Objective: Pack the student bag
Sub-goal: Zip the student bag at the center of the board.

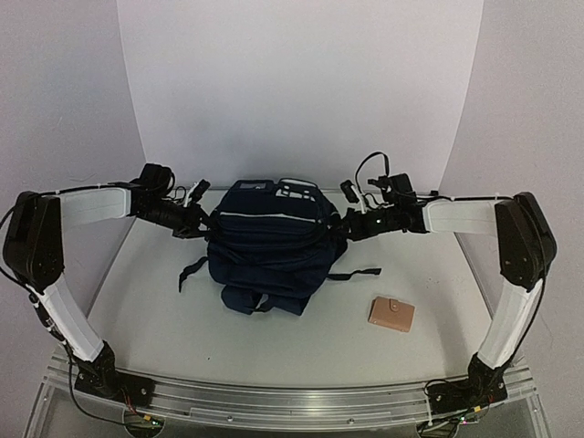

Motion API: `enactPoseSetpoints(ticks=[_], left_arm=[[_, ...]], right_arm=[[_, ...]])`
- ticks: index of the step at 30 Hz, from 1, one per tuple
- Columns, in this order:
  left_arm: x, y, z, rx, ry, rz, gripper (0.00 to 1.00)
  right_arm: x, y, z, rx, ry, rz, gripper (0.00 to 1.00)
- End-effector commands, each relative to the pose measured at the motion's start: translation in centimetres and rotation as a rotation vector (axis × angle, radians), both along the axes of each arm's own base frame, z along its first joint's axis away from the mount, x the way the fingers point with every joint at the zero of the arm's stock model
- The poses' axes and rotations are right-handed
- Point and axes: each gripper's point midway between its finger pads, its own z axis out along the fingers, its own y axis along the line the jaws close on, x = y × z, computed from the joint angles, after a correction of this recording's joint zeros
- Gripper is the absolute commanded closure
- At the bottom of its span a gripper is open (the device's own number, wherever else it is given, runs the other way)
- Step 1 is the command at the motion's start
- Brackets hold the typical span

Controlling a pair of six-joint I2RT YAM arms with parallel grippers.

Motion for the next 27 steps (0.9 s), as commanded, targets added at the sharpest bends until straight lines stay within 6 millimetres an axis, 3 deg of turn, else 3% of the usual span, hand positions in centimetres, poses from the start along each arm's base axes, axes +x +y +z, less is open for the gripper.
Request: enactPoseSetpoints(ticks=[1,3,6,9,12,14,17,21,27], left_arm=[[5.7,0.5,1.6,0.037,-0.184,0.006,0.95],[7.4,0.8,1.5,0.073,-0.192,0.046,0.87],[9.6,2.0,1.5,0.137,-0.184,0.171,0.64],[10.9,4.8,3.0,0.213,-0.196,0.386,0.41],[10.1,8.5,4.9,0.26,-0.177,0.634,0.27],[8.3,9.0,7.1,0.186,-0.162,0.713,0.25],[5.0,6.9,8.4,0.073,-0.098,0.75,0.24],[1.1,2.8,7.7,-0.005,0.005,0.714,0.24],[-1.7,-2.1,5.7,-0.107,0.151,0.649,0.24]], right_arm=[[-1.5,-2.5,-2.5,-0.085,0.076,-0.122,1.0],[-3.1,-1.5,-2.9,-0.076,0.097,-0.111,1.0],[-5.8,0.9,-2.7,-0.047,0.103,-0.081,1.0],[-7.1,2.0,-2.5,-0.017,0.11,-0.095,1.0],[-6.9,1.6,-2.6,-0.015,0.11,-0.147,1.0],[-6.6,1.3,-2.6,-0.02,0.101,-0.175,1.0],[-6.3,1.5,-2.4,-0.015,0.093,-0.184,1.0],[-6.1,1.9,-2.0,-0.007,0.084,-0.188,1.0],[-6.0,2.3,-2.0,-0.007,0.078,-0.191,1.0]])
